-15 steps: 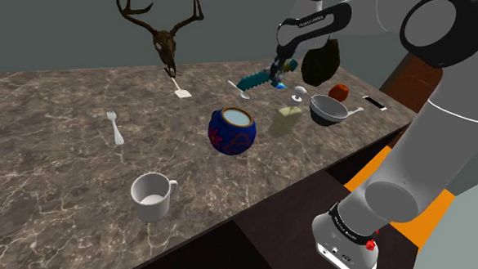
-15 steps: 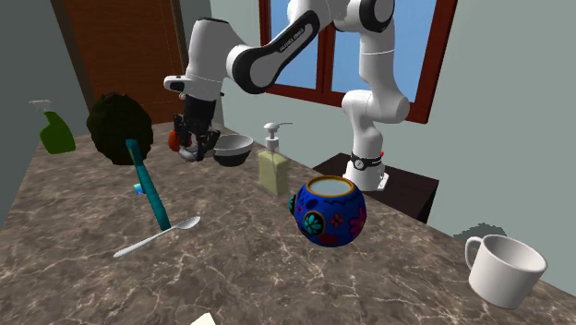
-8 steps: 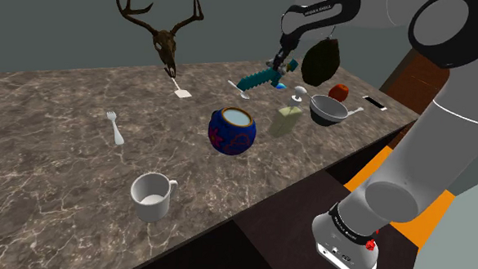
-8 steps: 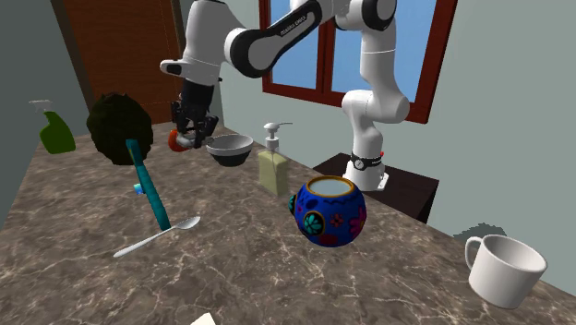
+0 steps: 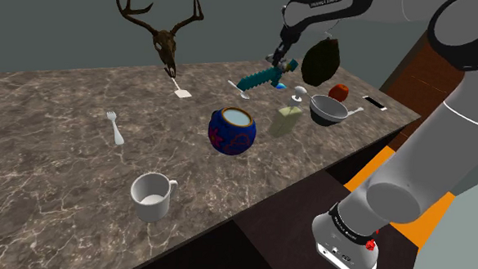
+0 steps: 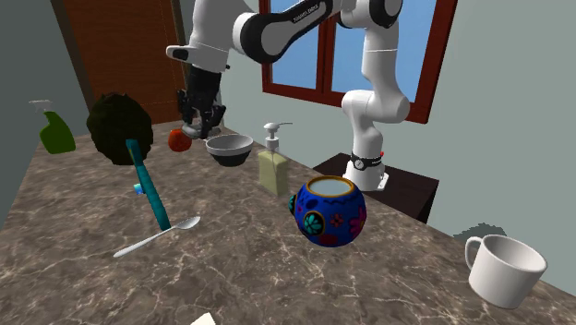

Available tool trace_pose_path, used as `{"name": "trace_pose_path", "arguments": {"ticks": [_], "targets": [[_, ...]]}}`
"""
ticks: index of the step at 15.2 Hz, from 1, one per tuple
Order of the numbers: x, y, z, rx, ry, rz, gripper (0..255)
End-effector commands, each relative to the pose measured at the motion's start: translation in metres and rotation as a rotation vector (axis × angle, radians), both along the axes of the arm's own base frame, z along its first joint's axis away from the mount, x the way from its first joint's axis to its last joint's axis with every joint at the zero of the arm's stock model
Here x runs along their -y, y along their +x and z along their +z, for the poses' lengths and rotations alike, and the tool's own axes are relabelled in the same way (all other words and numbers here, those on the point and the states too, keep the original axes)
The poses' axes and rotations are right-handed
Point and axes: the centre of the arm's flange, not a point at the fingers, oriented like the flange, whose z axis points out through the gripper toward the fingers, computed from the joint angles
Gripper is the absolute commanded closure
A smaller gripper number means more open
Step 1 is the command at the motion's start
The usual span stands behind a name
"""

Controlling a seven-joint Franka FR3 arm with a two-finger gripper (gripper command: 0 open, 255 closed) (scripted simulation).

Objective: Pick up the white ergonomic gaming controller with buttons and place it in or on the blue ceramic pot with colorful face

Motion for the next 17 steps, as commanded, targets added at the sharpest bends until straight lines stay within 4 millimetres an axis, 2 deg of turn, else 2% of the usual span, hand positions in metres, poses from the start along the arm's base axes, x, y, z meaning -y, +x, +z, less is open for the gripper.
{"name": "trace_pose_path", "arguments": {"ticks": [1,17], "targets": [[-0.023,-0.01,0.001,0.0,-0.001,-0.001,255],[-0.22,-0.085,0.004,0.0,-0.001,-0.001,255]]}}
